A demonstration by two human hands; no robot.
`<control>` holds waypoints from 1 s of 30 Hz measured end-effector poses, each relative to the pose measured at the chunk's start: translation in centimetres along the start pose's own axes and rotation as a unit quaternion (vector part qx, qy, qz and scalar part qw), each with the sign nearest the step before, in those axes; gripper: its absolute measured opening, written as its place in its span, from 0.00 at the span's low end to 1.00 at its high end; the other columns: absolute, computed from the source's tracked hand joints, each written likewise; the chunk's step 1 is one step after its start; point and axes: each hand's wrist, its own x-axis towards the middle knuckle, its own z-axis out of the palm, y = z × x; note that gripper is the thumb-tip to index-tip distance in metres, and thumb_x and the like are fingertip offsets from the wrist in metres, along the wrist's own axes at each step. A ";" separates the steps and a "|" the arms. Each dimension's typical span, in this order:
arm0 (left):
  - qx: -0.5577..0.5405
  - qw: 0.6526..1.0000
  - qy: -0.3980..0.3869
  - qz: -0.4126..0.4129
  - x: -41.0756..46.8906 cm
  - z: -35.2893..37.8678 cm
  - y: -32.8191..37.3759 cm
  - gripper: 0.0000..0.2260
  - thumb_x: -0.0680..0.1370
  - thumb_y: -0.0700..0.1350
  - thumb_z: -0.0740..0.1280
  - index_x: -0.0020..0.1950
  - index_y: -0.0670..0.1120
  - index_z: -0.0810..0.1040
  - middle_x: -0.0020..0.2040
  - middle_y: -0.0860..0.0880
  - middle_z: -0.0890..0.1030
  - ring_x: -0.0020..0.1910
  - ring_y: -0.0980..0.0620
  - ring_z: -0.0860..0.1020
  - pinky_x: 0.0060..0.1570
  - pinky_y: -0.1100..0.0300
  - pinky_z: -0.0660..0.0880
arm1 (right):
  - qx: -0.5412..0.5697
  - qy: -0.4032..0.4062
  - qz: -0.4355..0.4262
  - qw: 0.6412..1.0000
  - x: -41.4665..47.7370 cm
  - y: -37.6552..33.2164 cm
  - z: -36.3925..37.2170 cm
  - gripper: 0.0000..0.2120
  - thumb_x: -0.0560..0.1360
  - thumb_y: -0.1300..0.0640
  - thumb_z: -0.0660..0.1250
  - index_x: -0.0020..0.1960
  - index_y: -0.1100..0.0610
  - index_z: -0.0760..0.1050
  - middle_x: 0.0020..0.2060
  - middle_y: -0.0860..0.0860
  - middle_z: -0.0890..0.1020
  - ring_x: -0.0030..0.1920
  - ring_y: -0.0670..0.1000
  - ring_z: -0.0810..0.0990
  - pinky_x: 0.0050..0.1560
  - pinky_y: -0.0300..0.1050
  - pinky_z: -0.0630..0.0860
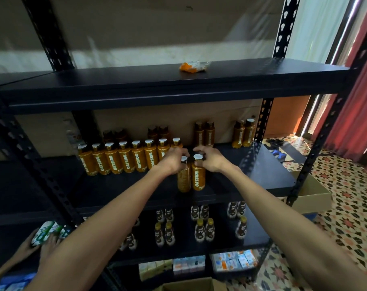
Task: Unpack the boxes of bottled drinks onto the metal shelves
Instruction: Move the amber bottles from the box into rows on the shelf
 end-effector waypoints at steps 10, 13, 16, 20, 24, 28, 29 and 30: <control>-0.005 1.000 -0.002 0.005 -0.1 0.1 -0.3 0.21 0.76 0.41 0.72 0.68 0.50 0.74 0.68 0.45 0.72 0.66 0.46 0.72 0.57 0.55 0.73 | -0.008 -0.009 0.000 1.000 0.0 0.0 0.1 0.22 0.77 0.65 0.71 0.68 0.50 0.77 0.67 0.52 0.77 0.67 0.52 0.75 0.59 0.41 0.72; -0.012 1.000 -0.004 0.003 -0.1 0.0 -0.3 0.21 0.76 0.41 0.72 0.68 0.50 0.74 0.68 0.46 0.72 0.65 0.46 0.73 0.58 0.54 0.74 | -0.016 -0.002 -0.005 1.000 -0.1 0.1 0.3 0.21 0.77 0.65 0.70 0.68 0.50 0.77 0.67 0.52 0.77 0.67 0.52 0.76 0.60 0.41 0.73; -0.021 1.000 -0.022 0.002 -0.1 -0.4 -0.4 0.24 0.75 0.43 0.74 0.70 0.50 0.73 0.69 0.46 0.73 0.65 0.47 0.74 0.59 0.54 0.75 | -0.019 0.004 -0.006 1.000 -0.2 0.1 0.4 0.21 0.77 0.65 0.71 0.67 0.50 0.77 0.66 0.52 0.78 0.65 0.52 0.77 0.59 0.40 0.73; -0.062 0.996 0.036 -0.050 -0.5 -0.7 0.0 0.27 0.77 0.52 0.71 0.74 0.50 0.69 0.72 0.45 0.71 0.68 0.45 0.73 0.57 0.56 0.73 | -0.018 0.010 -0.008 1.000 -0.2 0.2 0.5 0.20 0.77 0.64 0.71 0.66 0.50 0.78 0.65 0.52 0.78 0.65 0.52 0.77 0.60 0.41 0.74; -0.008 0.995 0.024 -0.101 -0.5 -0.1 0.4 0.22 0.77 0.58 0.69 0.66 0.47 0.74 0.57 0.46 0.78 0.54 0.47 0.78 0.51 0.54 0.78 | -0.028 0.007 -0.004 1.000 0.0 0.2 0.5 0.20 0.78 0.64 0.70 0.67 0.51 0.77 0.66 0.52 0.78 0.66 0.52 0.76 0.60 0.41 0.73; 0.009 0.997 -0.021 -0.074 0.3 -0.5 0.2 0.18 0.79 0.50 0.69 0.67 0.46 0.74 0.59 0.46 0.78 0.56 0.47 0.78 0.54 0.53 0.77 | -0.031 0.001 0.003 0.999 0.2 0.2 0.5 0.20 0.77 0.65 0.70 0.67 0.51 0.76 0.66 0.52 0.77 0.65 0.53 0.76 0.59 0.42 0.74; 0.019 0.997 -0.039 -0.060 0.5 -0.8 0.1 0.19 0.80 0.48 0.68 0.69 0.46 0.73 0.64 0.45 0.77 0.61 0.47 0.77 0.57 0.53 0.76 | -0.037 -0.001 0.006 0.999 0.2 0.2 0.6 0.20 0.77 0.64 0.71 0.66 0.49 0.76 0.65 0.52 0.77 0.63 0.53 0.77 0.59 0.43 0.75; 0.024 0.997 -0.056 -0.049 0.7 -1.2 0.0 0.20 0.80 0.46 0.68 0.72 0.47 0.71 0.69 0.45 0.74 0.65 0.46 0.75 0.60 0.54 0.75 | -0.043 -0.003 0.009 0.999 0.2 0.2 0.8 0.21 0.76 0.64 0.71 0.65 0.47 0.75 0.64 0.53 0.77 0.62 0.53 0.78 0.59 0.45 0.77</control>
